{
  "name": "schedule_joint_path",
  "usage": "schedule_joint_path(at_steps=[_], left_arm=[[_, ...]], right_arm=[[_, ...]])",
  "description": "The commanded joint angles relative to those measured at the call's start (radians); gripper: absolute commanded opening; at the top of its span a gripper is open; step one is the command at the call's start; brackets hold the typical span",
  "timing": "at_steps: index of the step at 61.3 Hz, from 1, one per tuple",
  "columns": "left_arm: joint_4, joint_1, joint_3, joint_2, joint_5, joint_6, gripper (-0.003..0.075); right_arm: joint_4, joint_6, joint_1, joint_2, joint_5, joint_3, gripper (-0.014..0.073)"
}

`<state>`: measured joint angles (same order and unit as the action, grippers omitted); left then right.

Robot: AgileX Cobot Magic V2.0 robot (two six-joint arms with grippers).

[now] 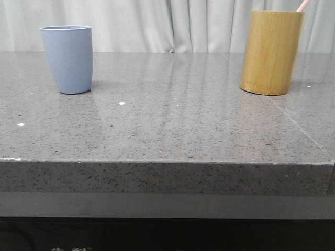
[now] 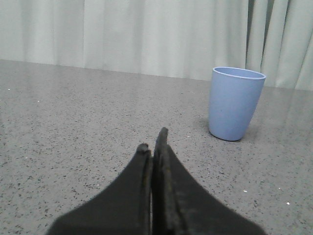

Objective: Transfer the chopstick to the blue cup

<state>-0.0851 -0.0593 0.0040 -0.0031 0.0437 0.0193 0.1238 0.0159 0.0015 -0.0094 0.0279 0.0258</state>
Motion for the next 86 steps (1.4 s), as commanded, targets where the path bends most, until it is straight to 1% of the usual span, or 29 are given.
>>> schedule_joint_path(at_steps=[1,37,52,58,63,73,75,80,86], left_arm=[[-0.008,0.003,0.012,-0.025,-0.079,-0.002,-0.0019],[-0.008,0.003,0.012,-0.025,-0.079,-0.002,-0.0019],[-0.009,0.003,0.008,-0.025,-0.165,-0.002,-0.0019],[-0.003,0.003,-0.027,-0.023,-0.194,-0.002,-0.0019],[0.001,0.003,-0.098,-0.019,-0.148,-0.002,-0.0019],[0.004,0.003,-0.287,0.025,-0.001,-0.002,-0.0019],[0.006,0.003,-0.362,0.055,0.051,-0.002,-0.0019],[0.006,0.003,-0.472,0.114,0.16,-0.002,-0.0019],[0.006,0.003,-0.626,0.227,0.318,-0.002,-0.0019]], right_arm=[[0.001,0.005,-0.001,-0.022,-0.077,-0.003,-0.0067],[0.001,0.005,-0.001,-0.022,-0.077,-0.003,-0.0067],[0.001,0.005,0.0,-0.022,-0.103,-0.008,-0.0067],[0.001,0.005,0.0,-0.022,-0.07,-0.053,-0.0067],[-0.007,0.005,0.0,-0.022,-0.022,-0.122,-0.0067],[-0.085,0.006,0.0,0.01,0.088,-0.291,-0.0067],[-0.101,0.006,0.0,0.04,0.128,-0.347,-0.0067],[-0.104,0.006,0.0,0.09,0.195,-0.449,-0.0067],[-0.104,0.006,0.0,0.177,0.309,-0.584,-0.0067]])
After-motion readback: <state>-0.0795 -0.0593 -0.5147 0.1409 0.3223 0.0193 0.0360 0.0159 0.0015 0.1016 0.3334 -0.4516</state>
